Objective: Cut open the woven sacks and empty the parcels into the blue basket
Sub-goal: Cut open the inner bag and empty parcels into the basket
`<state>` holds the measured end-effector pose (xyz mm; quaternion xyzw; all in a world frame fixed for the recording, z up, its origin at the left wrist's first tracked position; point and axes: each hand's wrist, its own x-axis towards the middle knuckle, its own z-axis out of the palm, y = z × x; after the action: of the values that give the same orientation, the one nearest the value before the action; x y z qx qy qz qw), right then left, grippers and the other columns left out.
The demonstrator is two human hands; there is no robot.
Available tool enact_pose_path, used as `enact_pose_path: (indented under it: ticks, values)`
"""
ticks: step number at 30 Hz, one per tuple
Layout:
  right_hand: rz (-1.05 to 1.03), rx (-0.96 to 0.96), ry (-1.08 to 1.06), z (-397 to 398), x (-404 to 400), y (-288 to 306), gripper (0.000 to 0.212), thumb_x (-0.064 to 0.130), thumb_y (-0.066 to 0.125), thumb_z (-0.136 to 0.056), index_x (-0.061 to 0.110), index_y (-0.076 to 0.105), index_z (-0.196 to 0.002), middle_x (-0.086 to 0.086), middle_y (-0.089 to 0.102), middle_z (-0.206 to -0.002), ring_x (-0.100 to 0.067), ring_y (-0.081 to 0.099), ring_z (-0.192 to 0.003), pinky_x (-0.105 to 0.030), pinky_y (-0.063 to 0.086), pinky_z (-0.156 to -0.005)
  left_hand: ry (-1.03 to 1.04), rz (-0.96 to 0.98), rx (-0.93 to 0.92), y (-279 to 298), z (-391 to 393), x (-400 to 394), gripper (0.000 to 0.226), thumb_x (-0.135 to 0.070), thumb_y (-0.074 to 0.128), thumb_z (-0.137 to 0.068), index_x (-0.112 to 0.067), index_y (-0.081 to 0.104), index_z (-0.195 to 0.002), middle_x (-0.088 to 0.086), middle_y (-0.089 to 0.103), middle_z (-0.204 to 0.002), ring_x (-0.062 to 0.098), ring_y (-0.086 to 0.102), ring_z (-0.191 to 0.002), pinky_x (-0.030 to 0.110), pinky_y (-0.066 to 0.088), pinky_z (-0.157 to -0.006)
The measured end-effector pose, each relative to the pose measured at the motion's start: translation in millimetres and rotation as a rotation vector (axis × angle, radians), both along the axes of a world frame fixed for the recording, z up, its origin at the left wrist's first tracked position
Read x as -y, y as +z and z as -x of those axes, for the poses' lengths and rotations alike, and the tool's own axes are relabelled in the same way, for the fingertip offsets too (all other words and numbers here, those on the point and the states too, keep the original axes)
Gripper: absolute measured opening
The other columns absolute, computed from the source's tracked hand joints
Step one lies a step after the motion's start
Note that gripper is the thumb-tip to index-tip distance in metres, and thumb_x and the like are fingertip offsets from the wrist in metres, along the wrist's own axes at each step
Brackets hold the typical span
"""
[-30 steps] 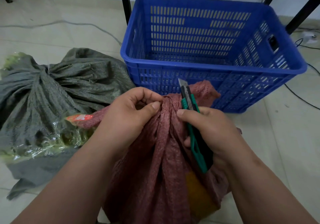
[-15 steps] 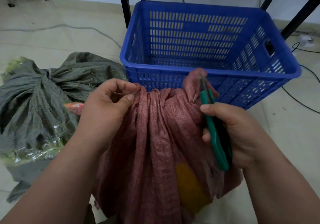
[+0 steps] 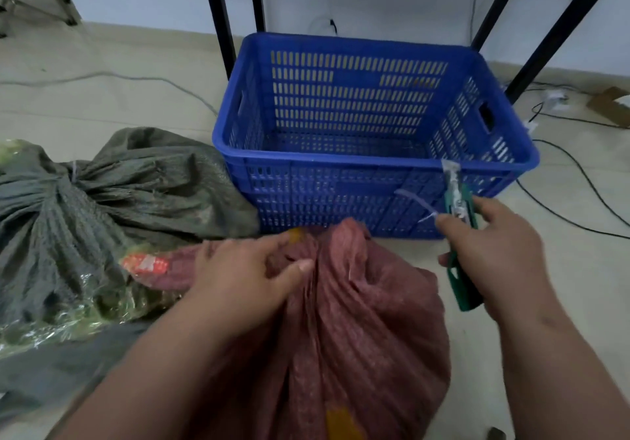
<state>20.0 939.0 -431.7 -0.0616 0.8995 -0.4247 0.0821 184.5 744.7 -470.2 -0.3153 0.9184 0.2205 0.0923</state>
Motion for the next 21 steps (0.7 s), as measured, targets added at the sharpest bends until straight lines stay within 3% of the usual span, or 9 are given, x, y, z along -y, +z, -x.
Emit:
enact_pose_path:
  ticks: [2, 4, 6, 10, 13, 15, 18, 19, 21]
  values:
    - [-0.107, 0.018, 0.033, 2, 4, -12, 0.026, 0.045, 0.071, -0.074, 0.028, 0.052, -0.08, -0.004, 0.065, -0.082, -0.031, 0.068, -0.072, -0.044, 0.055, -0.072, -0.158, 0.01, 0.175, -9, 3, -16, 0.084, -0.088, 0.025, -0.066, -0.051, 0.033, -0.142, -0.005, 0.051, -0.133, 0.02, 0.039, -0.133, 0.045, 0.022, -0.115]
    - [-0.146, 0.114, 0.083, 0, 11, -22, 0.034, 0.045, 0.074, -0.077, 0.021, 0.049, -0.079, -0.003, 0.058, -0.075, -0.027, 0.062, -0.069, -0.037, 0.049, -0.061, -0.274, -0.053, 0.206, -20, 2, -27, 0.084, -0.083, 0.028, -0.066, -0.049, 0.03, -0.144, -0.001, 0.042, -0.12, 0.024, 0.038, -0.129, 0.04, 0.026, -0.113]
    - [-0.13, 0.262, 0.157, -9, 23, -35, 0.042, 0.045, 0.077, -0.075, 0.018, 0.049, -0.087, -0.002, 0.059, -0.076, -0.025, 0.064, -0.064, -0.036, 0.051, -0.059, -0.374, -0.119, 0.175, -32, 2, -34, 0.086, -0.082, 0.028, -0.064, -0.045, 0.036, -0.142, -0.001, 0.041, -0.125, 0.024, 0.04, -0.126, 0.036, 0.032, -0.11]
    - [-0.289, 0.327, 0.376, -31, 39, -64, 0.053, 0.041, 0.078, -0.073, 0.017, 0.049, -0.11, -0.005, 0.063, -0.105, -0.026, 0.063, -0.095, -0.034, 0.049, -0.081, -0.43, -0.389, 0.132, -43, 3, -41, 0.061, -0.065, 0.039, -0.077, -0.034, 0.055, -0.128, -0.005, 0.056, -0.128, 0.014, 0.052, -0.121, 0.029, 0.04, -0.104]
    - [-0.234, 0.283, 0.448, -41, 48, -63, 0.039, 0.022, 0.069, -0.076, 0.019, 0.047, -0.109, -0.006, 0.064, -0.097, -0.028, 0.065, -0.089, -0.04, 0.054, -0.08, -0.127, -0.319, -0.031, -42, 6, -28, 0.028, -0.054, 0.046, -0.085, -0.032, 0.059, -0.095, -0.006, 0.066, -0.11, 0.016, 0.061, -0.107, 0.029, 0.046, -0.094]
    - [-0.05, 0.359, 0.455, -46, 52, -53, 0.037, 0.01, 0.065, -0.076, 0.019, 0.047, -0.107, -0.005, 0.062, -0.083, -0.024, 0.066, -0.067, -0.038, 0.057, -0.062, 0.172, -0.314, -0.212, -37, 8, -16, 0.037, -0.062, 0.045, -0.081, -0.031, 0.059, -0.094, -0.001, 0.068, -0.102, 0.022, 0.063, -0.101, 0.039, 0.049, -0.092]
    - [0.265, 0.614, 0.542, -56, 53, -34, 0.034, -0.007, 0.063, -0.078, 0.015, 0.051, -0.101, -0.002, 0.057, -0.068, -0.015, 0.054, -0.04, -0.025, 0.044, -0.04, 0.499, -0.777, -0.385, -28, 9, -14, 0.052, -0.059, 0.063, -0.079, -0.023, 0.062, -0.117, 0.0, 0.072, -0.105, 0.018, 0.068, -0.099, 0.041, 0.052, -0.094]
    - [0.328, 0.661, 0.586, -60, 52, -27, 0.032, -0.009, 0.064, -0.078, 0.015, 0.052, -0.095, -0.002, 0.057, -0.068, -0.014, 0.051, -0.038, -0.023, 0.041, -0.038, 0.542, -0.92, -0.406, -28, 9, -16, 0.049, -0.049, 0.067, -0.082, -0.019, 0.062, -0.121, 0.004, 0.074, -0.104, 0.019, 0.069, -0.096, 0.041, 0.054, -0.092]
    - [0.394, 0.658, 0.575, -57, 51, -21, 0.031, -0.005, 0.069, -0.075, 0.017, 0.053, -0.091, -0.004, 0.061, -0.072, -0.014, 0.049, -0.037, -0.022, 0.039, -0.037, 0.522, -1.137, -0.433, -25, 10, -21, 0.028, -0.007, 0.062, -0.091, -0.01, 0.064, -0.119, 0.015, 0.074, -0.101, 0.026, 0.071, -0.086, 0.039, 0.057, -0.082]
